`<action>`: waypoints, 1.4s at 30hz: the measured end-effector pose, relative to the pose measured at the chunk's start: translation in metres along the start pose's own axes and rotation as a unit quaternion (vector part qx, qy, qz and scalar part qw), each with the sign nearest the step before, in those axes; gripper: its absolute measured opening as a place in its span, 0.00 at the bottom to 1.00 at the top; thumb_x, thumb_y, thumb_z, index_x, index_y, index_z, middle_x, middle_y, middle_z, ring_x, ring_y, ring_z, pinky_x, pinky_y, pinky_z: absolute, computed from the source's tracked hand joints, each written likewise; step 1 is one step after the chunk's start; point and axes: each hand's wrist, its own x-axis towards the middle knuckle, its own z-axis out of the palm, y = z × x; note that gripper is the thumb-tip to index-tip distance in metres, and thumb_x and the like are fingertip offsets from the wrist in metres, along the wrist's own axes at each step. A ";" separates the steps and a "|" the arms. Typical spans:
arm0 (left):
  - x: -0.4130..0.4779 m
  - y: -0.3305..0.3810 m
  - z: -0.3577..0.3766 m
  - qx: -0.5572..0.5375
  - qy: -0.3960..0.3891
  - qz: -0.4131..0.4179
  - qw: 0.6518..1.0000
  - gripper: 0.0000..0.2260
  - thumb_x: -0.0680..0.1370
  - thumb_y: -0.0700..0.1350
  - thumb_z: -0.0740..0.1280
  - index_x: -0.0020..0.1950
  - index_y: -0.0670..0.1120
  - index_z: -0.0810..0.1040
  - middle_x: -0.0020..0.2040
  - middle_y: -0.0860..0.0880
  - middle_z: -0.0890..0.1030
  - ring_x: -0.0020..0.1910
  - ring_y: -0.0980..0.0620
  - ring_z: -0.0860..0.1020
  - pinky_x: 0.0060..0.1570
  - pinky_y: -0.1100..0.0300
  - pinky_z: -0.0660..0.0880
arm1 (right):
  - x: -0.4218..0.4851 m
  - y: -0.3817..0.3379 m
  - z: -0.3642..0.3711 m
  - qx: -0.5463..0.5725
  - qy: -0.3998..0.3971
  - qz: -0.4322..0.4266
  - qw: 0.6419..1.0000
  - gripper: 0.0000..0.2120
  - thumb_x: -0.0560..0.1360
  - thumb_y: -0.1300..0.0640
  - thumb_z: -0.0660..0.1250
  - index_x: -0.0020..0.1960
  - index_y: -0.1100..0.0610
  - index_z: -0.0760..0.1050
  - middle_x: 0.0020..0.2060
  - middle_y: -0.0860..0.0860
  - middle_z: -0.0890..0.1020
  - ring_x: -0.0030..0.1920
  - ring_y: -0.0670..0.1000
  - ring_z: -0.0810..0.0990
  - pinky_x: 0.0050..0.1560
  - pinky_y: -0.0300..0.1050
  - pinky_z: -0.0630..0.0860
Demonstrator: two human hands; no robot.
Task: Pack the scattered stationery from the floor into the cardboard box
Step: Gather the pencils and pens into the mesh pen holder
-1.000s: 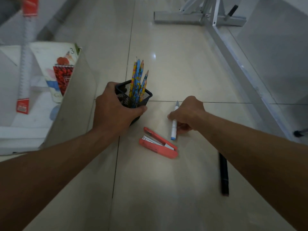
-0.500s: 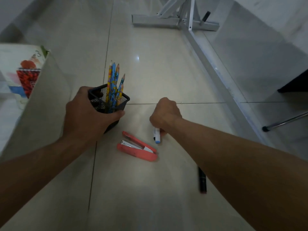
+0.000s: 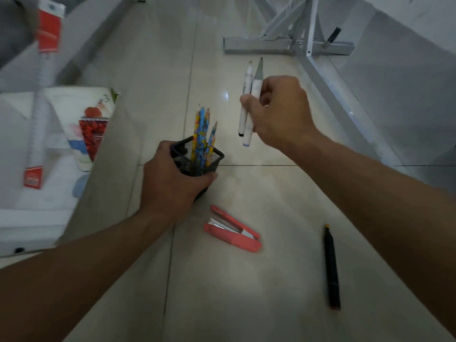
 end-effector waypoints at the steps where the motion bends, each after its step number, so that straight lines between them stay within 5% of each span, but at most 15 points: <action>1: 0.001 0.000 0.000 -0.004 0.001 -0.003 1.000 0.32 0.58 0.52 0.84 0.58 0.49 0.77 0.46 0.61 0.80 0.40 0.75 0.75 0.37 0.81 0.71 | -0.001 -0.006 0.003 0.057 -0.004 -0.020 0.998 0.12 0.75 0.49 0.72 0.49 0.58 0.81 0.41 0.52 0.85 0.42 0.52 0.86 0.43 0.54 0.85; 5: 0.001 0.000 0.002 -0.014 -0.001 -0.011 1.000 0.32 0.58 0.53 0.84 0.58 0.51 0.76 0.46 0.60 0.81 0.42 0.71 0.78 0.35 0.81 0.70 | -0.011 -0.019 0.019 0.173 -0.075 -0.033 0.982 0.09 0.74 0.55 0.74 0.52 0.58 0.80 0.43 0.54 0.86 0.44 0.55 0.88 0.42 0.56 0.86; 12: -0.002 -0.002 0.003 -0.014 -0.015 -0.015 1.000 0.32 0.59 0.54 0.83 0.59 0.54 0.74 0.46 0.62 0.80 0.42 0.72 0.77 0.36 0.81 0.70 | -0.026 -0.023 0.053 0.117 -0.159 0.020 0.980 0.09 0.70 0.53 0.78 0.45 0.57 0.82 0.37 0.54 0.87 0.40 0.55 0.88 0.47 0.58 0.85; 18: -0.002 -0.004 0.003 -0.018 -0.024 -0.006 1.000 0.31 0.62 0.52 0.83 0.59 0.52 0.74 0.45 0.62 0.79 0.42 0.70 0.78 0.36 0.81 0.70 | -0.042 -0.026 0.065 0.008 -0.178 0.023 0.984 0.12 0.70 0.54 0.79 0.47 0.61 0.83 0.39 0.54 0.86 0.40 0.52 0.86 0.41 0.47 0.84; 21: -0.003 -0.006 0.003 -0.014 -0.024 0.005 1.000 0.31 0.61 0.52 0.83 0.60 0.50 0.74 0.47 0.61 0.80 0.44 0.67 0.78 0.38 0.80 0.71 | -0.042 -0.028 0.067 -0.021 -0.192 0.034 0.981 0.14 0.70 0.53 0.78 0.48 0.62 0.82 0.38 0.52 0.83 0.37 0.49 0.81 0.29 0.35 0.74; 25: -0.003 -0.007 0.005 -0.011 -0.023 0.015 1.000 0.32 0.61 0.52 0.84 0.61 0.49 0.75 0.49 0.59 0.81 0.45 0.67 0.78 0.39 0.80 0.71 | -0.038 -0.029 0.069 -0.027 -0.199 0.059 0.978 0.16 0.70 0.54 0.78 0.50 0.64 0.81 0.35 0.51 0.79 0.33 0.45 0.77 0.25 0.31 0.69; 30: -0.002 -0.008 0.006 -0.011 -0.026 0.015 0.999 0.33 0.61 0.53 0.84 0.62 0.49 0.75 0.47 0.60 0.80 0.44 0.68 0.78 0.38 0.80 0.71 | -0.035 -0.028 0.068 -0.026 -0.177 0.064 0.982 0.19 0.68 0.53 0.81 0.53 0.62 0.82 0.43 0.56 0.85 0.42 0.53 0.86 0.44 0.47 0.85; 33: -0.002 -0.008 0.007 -0.011 -0.026 0.005 1.000 0.33 0.60 0.53 0.84 0.60 0.50 0.74 0.45 0.62 0.79 0.43 0.69 0.77 0.38 0.79 0.72 | -0.031 -0.028 0.061 0.027 -0.158 0.095 0.982 0.21 0.62 0.55 0.85 0.50 0.63 0.83 0.42 0.57 0.86 0.40 0.57 0.87 0.44 0.52 0.86; 37: -0.002 -0.006 0.006 -0.004 -0.014 0.003 1.000 0.32 0.59 0.54 0.84 0.58 0.52 0.74 0.47 0.60 0.80 0.44 0.68 0.78 0.37 0.79 0.72 | -0.022 -0.026 0.044 0.087 -0.115 0.108 0.984 0.09 0.66 0.61 0.83 0.40 0.63 0.85 0.34 0.58 0.87 0.35 0.56 0.88 0.42 0.52 0.86; 42: -0.002 -0.006 0.005 -0.002 0.002 0.001 1.000 0.32 0.58 0.56 0.83 0.58 0.53 0.76 0.45 0.61 0.82 0.42 0.70 0.80 0.38 0.76 0.75 | -0.018 0.004 -0.004 0.091 -0.113 0.141 0.979 0.09 0.71 0.60 0.79 0.43 0.67 0.84 0.34 0.60 0.86 0.32 0.57 0.88 0.39 0.51 0.87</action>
